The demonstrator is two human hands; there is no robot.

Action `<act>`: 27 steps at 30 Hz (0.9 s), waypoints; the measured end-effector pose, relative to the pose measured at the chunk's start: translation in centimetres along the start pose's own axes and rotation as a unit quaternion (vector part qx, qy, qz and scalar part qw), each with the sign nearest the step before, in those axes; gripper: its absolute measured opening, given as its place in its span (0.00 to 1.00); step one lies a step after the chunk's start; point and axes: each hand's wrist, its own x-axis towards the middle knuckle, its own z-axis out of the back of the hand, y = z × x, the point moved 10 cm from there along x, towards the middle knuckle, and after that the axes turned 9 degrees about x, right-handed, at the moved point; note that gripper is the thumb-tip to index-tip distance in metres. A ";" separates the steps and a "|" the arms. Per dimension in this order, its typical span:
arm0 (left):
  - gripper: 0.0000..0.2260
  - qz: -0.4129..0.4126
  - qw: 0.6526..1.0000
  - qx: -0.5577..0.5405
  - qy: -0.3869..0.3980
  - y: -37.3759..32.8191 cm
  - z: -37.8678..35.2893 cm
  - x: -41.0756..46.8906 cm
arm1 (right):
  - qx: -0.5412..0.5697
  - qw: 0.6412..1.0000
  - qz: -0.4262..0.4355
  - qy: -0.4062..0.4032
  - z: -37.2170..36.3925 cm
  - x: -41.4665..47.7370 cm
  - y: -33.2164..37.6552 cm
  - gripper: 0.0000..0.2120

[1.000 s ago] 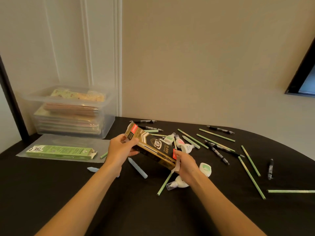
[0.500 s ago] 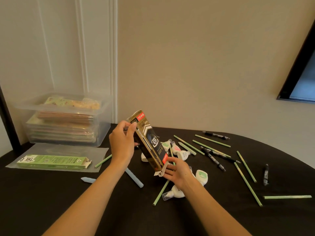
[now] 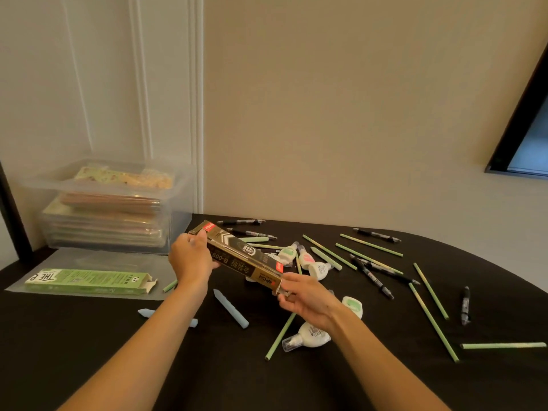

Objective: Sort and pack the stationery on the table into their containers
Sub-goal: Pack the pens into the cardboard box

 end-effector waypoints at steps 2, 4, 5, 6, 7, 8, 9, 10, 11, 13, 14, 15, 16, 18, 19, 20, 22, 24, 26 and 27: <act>0.07 0.003 1.000 -0.003 0.003 0.3 -0.1 0.1 | -0.080 0.997 0.006 -0.010 0.4 0.4 0.1 0.11; 0.07 0.003 1.000 -0.001 0.004 0.4 -0.1 -0.1 | -0.144 0.989 0.012 -0.021 0.6 0.5 0.3 0.10; 0.07 0.002 1.000 -0.002 0.003 0.4 -0.1 -0.1 | -0.157 0.987 0.013 -0.019 0.6 0.4 0.5 0.10; 0.07 0.001 1.000 -0.005 0.001 0.4 -0.1 -0.1 | -0.162 0.987 0.014 -0.015 0.5 0.3 0.7 0.10; 0.06 0.003 1.000 -0.012 -0.001 0.4 -0.1 -0.1 | -0.165 0.986 0.017 -0.012 0.5 0.2 0.9 0.09; 0.06 0.003 1.000 -0.019 -0.004 0.4 0.0 -0.1 | -0.167 0.986 0.023 -0.012 0.5 0.2 1.2 0.09; 0.06 0.002 1.000 -0.025 -0.005 0.3 -0.1 -0.2 | -0.167 0.985 0.031 -0.015 0.5 0.1 1.5 0.08; 0.06 0.001 1.000 -0.028 -0.004 0.2 -0.1 -0.2 | -0.165 0.985 0.038 -0.018 0.6 0.1 1.8 0.08; 0.06 -0.002 1.000 -0.028 -0.002 0.1 -0.2 -0.2 | -0.160 0.986 0.043 -0.021 0.7 0.1 1.9 0.07; 0.06 -0.009 1.000 -0.021 -0.003 0.0 -0.2 -0.4 | -0.150 0.988 0.040 -0.019 0.7 0.1 1.6 0.07; 0.06 -0.013 1.000 -0.017 -0.006 0.0 -0.1 -0.5 | -0.149 0.988 0.034 -0.017 0.6 0.1 1.4 0.07; 0.06 -0.015 1.000 -0.017 -0.009 0.0 -0.1 -0.6 | -0.149 0.988 0.028 -0.015 0.5 0.1 1.1 0.07; 0.06 -0.017 1.000 -0.018 -0.011 0.0 0.0 -0.6 | -0.151 0.988 0.024 -0.014 0.5 0.1 1.1 0.06; 0.06 -0.018 0.999 -0.015 -0.021 0.1 0.3 -0.5 | -0.156 0.987 0.022 -0.021 0.7 -0.1 1.3 0.04; 0.06 -0.022 0.999 -0.011 -0.030 0.0 0.6 -0.4 | -0.154 0.987 0.025 -0.030 1.0 -0.1 1.5 0.04; 0.06 -0.028 0.999 -0.006 -0.038 -0.1 0.8 -0.3 | -0.147 0.988 0.029 -0.042 1.4 -0.2 1.7 0.04; 0.07 -0.038 0.999 -0.004 -0.036 -0.3 0.8 -0.3 | -0.121 0.991 0.034 -0.055 2.1 -0.4 1.9 0.04; 0.06 -0.050 0.998 -0.004 -0.032 -0.7 0.5 -0.7 | -0.094 0.994 0.032 -0.049 2.2 -0.4 1.7 0.05; 0.07 -0.066 0.997 0.001 -0.031 -1.2 0.3 -0.9 | -0.080 0.995 0.031 -0.055 2.2 -0.4 1.6 0.04; 0.08 -0.075 0.997 0.007 -0.029 -1.5 0.3 -1.1 | -0.074 0.995 0.030 -0.067 2.6 -0.4 1.7 0.03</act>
